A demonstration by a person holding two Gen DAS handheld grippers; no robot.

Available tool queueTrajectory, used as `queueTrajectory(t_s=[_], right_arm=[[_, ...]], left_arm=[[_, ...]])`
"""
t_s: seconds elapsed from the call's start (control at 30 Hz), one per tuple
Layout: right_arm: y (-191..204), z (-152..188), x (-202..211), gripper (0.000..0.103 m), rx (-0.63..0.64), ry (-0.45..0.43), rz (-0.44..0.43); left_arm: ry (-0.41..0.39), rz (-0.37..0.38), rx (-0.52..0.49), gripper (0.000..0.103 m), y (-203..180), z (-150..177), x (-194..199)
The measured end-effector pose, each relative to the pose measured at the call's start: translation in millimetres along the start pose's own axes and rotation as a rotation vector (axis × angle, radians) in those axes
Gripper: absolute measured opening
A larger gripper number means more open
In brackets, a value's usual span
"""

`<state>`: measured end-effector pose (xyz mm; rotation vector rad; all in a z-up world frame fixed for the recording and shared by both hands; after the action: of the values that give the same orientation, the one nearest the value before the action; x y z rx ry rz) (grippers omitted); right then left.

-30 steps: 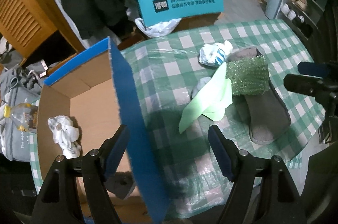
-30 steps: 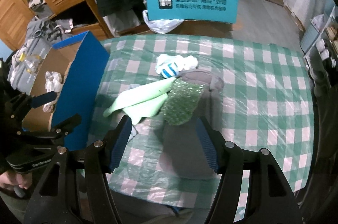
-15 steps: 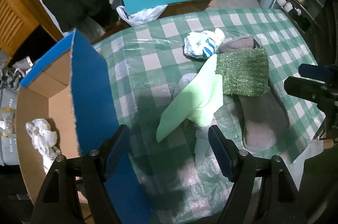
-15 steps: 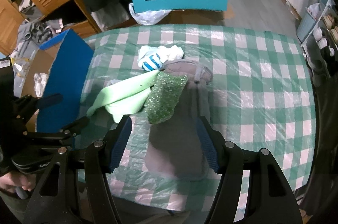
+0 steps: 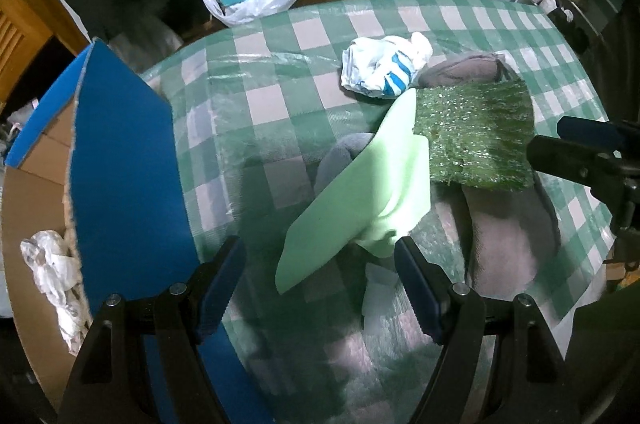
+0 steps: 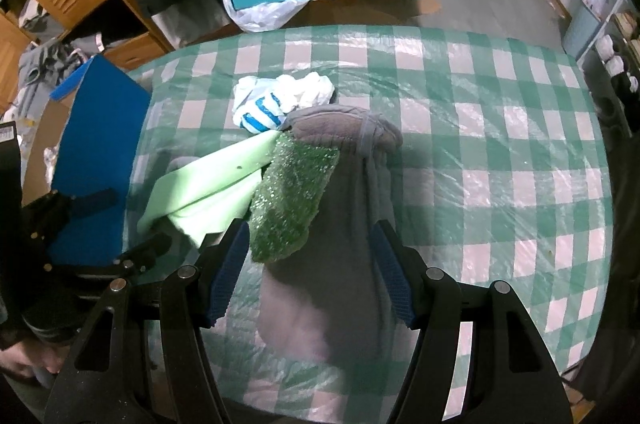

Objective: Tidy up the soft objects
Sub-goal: 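Close the right tool on the glittery green pad while left approaches the foam strip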

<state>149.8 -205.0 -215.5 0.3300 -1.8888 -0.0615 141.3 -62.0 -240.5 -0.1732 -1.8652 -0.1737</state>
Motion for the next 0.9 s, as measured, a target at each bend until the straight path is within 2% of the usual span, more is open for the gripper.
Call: queueTrajectory(t_s=[0.47, 0.53, 0.57, 0.6, 0.63, 0.67, 0.73, 0.83, 0.9], right_arm=[[3.0, -9.0, -28.3, 0.065, -0.011, 0.036, -0.015], [7.4, -11.4, -30.0, 0.065, -0.002, 0.034, -0.018], [9.8, -12.5, -31.0, 0.062, 0.004, 0.033, -0.02], [12.0, -13.3, -31.6, 0.058, 0.012, 0.032, -0.019], [14.0, -14.0, -32.6, 0.05, 0.02, 0.032, -0.017], [16.0, -14.0, -33.6, 0.044, 0.028, 0.036, -0.015], [18.6, -13.4, -35.0, 0.036, 0.039, 0.043, -0.011], [21.1, -11.5, -36.7, 0.022, 0.051, 0.05, -0.013], [22.0, -10.9, -36.1, 0.018, 0.055, 0.048, -0.014]], left_arm=[[0.003, 0.035, 0.025, 0.076, 1.9, -5.3, -10.1], [0.005, 0.049, 0.026, 0.06, 1.3, -5.2, -9.7], [0.008, 0.055, 0.029, 0.056, 1.4, -4.6, -9.7], [0.011, 0.063, 0.033, 0.049, 1.7, -4.1, -10.0], [0.013, 0.069, 0.038, 0.044, 2.2, -3.4, -10.2], [0.014, 0.074, 0.042, 0.042, 2.9, -2.7, -10.5], [0.016, 0.079, 0.05, 0.029, 4.3, -2.5, -11.2], [0.01, 0.092, 0.058, 0.02, 5.1, -4.0, -10.1], [0.001, 0.092, 0.058, 0.014, 5.3, -5.2, -7.4]])
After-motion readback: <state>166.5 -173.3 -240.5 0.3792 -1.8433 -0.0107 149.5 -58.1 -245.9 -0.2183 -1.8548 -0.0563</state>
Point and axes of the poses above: each gripper's, at about its wrist camera, not at the fingertips, and x roughly against the way its jaws point, y to its left, z to its underside, the point moved 10 cm from there along -x, roughly the way its jaws point, and after that the axes turned 2 degrees about -y, right-handed, at the moved point
